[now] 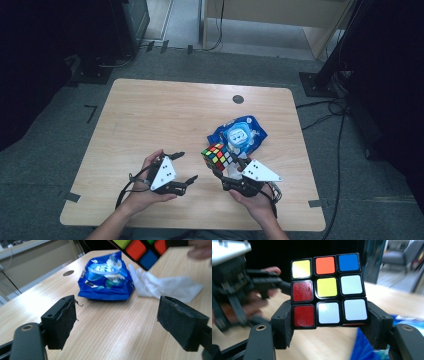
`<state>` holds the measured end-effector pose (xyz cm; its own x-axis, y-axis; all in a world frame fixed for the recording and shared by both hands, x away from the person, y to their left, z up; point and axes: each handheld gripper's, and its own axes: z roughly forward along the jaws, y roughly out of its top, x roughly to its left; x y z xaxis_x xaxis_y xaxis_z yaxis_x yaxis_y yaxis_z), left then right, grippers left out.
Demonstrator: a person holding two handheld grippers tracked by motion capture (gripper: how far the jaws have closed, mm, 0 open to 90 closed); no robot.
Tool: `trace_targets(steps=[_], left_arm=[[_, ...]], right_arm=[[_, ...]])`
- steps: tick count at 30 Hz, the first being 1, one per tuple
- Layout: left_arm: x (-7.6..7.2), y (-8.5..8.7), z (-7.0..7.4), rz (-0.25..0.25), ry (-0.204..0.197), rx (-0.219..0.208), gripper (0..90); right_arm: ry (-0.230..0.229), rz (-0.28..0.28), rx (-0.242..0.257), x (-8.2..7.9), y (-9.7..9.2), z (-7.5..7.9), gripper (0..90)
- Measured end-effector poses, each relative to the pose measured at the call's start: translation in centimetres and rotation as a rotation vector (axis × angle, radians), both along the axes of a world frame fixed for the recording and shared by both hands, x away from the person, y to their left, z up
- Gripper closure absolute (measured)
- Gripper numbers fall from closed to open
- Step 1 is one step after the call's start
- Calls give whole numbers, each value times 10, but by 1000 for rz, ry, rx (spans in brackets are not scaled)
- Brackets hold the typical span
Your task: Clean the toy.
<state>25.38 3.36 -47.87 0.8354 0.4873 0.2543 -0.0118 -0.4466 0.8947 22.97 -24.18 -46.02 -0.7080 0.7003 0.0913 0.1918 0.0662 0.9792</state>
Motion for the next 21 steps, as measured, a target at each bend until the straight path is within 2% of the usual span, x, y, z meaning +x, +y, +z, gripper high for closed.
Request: trace_targets(steps=[2,6,10,15,19,21], left_arm=[[-2,-5,-2,7,-49,30,146],[-6,-10,-3,7,-105,50,139],[-12,-15,-4,10,-171,91,138],[-17,-21,-4,6,-235,117,150],[-20,-24,-4,0,-246,123,166],[-19,-27,-5,9,-245,135,202]], right_arm=[[58,6,8,-2,4,5,342],[175,15,19,-3,14,12,342],[250,24,18,-4,24,15,342],[317,42,24,-4,33,13,342],[344,33,13,-3,39,9,342],[366,36,20,-2,41,8,341]])
